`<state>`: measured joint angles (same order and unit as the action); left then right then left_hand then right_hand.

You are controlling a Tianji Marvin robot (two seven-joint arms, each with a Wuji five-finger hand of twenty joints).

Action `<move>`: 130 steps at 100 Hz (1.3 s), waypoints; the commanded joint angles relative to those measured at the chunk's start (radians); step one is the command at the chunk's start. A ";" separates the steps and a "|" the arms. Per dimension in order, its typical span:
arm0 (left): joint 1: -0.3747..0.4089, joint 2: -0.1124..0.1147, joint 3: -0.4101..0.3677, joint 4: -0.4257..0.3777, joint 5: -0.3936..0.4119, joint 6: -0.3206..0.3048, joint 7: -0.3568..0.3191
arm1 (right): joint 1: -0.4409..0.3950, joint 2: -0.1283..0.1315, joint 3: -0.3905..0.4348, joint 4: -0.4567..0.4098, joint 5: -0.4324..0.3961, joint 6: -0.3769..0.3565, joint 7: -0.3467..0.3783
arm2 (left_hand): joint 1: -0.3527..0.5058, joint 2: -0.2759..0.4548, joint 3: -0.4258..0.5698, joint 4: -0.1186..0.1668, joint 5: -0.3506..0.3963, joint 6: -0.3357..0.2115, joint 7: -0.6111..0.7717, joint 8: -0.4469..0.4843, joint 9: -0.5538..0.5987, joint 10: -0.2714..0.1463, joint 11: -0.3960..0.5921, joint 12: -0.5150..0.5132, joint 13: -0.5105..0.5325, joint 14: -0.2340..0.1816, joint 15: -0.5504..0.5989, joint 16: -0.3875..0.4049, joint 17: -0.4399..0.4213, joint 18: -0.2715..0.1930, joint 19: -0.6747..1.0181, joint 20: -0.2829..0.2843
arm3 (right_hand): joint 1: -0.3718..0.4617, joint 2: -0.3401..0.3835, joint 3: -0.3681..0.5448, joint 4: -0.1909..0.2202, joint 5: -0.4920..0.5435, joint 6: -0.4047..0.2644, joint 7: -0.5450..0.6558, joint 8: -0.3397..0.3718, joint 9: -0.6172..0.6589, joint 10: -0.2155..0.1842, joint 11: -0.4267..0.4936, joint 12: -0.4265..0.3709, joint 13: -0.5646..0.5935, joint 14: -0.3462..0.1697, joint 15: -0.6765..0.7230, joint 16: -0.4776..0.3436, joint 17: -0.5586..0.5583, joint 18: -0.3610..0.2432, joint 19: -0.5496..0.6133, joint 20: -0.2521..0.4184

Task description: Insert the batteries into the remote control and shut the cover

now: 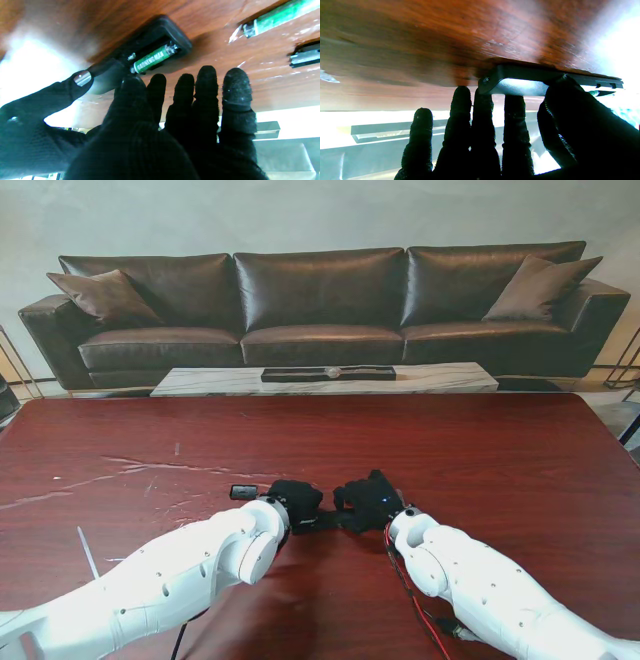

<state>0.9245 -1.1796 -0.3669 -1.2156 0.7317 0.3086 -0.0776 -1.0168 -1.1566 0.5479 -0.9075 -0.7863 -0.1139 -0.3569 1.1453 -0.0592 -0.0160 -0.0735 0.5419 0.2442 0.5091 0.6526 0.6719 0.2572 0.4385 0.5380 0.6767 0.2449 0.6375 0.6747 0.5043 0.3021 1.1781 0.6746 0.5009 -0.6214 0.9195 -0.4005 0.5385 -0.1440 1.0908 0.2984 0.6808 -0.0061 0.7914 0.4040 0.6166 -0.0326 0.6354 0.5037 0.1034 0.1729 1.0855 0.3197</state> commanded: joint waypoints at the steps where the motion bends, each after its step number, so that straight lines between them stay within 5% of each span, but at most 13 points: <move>1: -0.007 -0.003 0.006 0.001 -0.002 0.007 -0.009 | -0.020 -0.005 -0.014 0.022 -0.003 -0.001 0.016 | 0.036 0.002 -0.012 0.028 0.001 0.002 0.031 0.017 0.020 0.035 0.019 0.014 0.019 0.000 0.034 0.016 0.012 0.011 0.033 0.008 | 0.083 0.044 0.007 0.016 0.032 -0.048 0.054 -0.005 0.036 0.007 -0.002 -0.006 0.078 0.007 0.014 -0.005 -0.001 0.013 0.026 0.031; 76: -0.028 0.009 0.038 0.005 0.021 -0.008 -0.039 | -0.021 -0.008 -0.011 0.031 0.005 -0.007 0.011 | 0.125 -0.127 0.019 0.052 -0.024 -0.029 0.147 -0.016 0.041 0.008 0.058 0.032 0.054 -0.051 0.052 0.019 0.077 -0.049 0.036 -0.023 | 0.085 0.062 -0.013 0.021 0.032 -0.047 0.055 -0.008 0.037 0.007 -0.002 -0.006 0.077 0.006 0.015 -0.004 -0.004 0.014 0.026 0.031; 93: -0.032 0.010 0.045 0.018 0.028 -0.019 -0.034 | -0.020 -0.008 -0.013 0.033 0.005 -0.009 0.009 | 0.146 -0.144 0.052 0.051 -0.026 -0.047 0.196 -0.038 0.073 -0.003 0.043 0.145 0.076 -0.069 0.054 0.014 0.111 -0.069 0.022 -0.048 | 0.086 0.063 -0.014 0.022 0.033 -0.047 0.056 -0.008 0.038 0.006 -0.001 -0.006 0.078 0.007 0.015 -0.004 -0.003 0.015 0.027 0.032; 130: -0.042 0.005 0.066 0.049 0.036 -0.026 -0.022 | -0.018 -0.010 -0.015 0.038 0.009 -0.013 0.007 | 0.146 -0.197 0.157 0.044 -0.003 -0.082 0.268 -0.059 0.160 -0.025 -0.006 0.213 0.123 -0.093 0.059 0.007 0.172 -0.090 -0.002 -0.077 | 0.085 0.065 -0.015 0.022 0.034 -0.046 0.056 -0.008 0.038 0.007 -0.002 -0.006 0.080 0.007 0.016 -0.003 -0.002 0.016 0.028 0.032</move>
<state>0.8818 -1.1807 -0.3074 -1.1911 0.7659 0.2824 -0.0923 -1.0127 -1.1622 0.5458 -0.8923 -0.7739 -0.1245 -0.3658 1.1952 -0.1433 0.0613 -0.0724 0.5313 0.1846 0.7443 0.5954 0.7826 0.2305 0.4496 0.7355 0.7824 0.1834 0.6852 0.6878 0.6546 0.2213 1.1835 0.6164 0.5084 -0.5914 0.8795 -0.4035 0.5391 -0.1442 1.1015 0.2873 0.6870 -0.0061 0.7862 0.3926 0.6165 -0.0433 0.6540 0.5060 0.1034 0.1729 1.0868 0.3278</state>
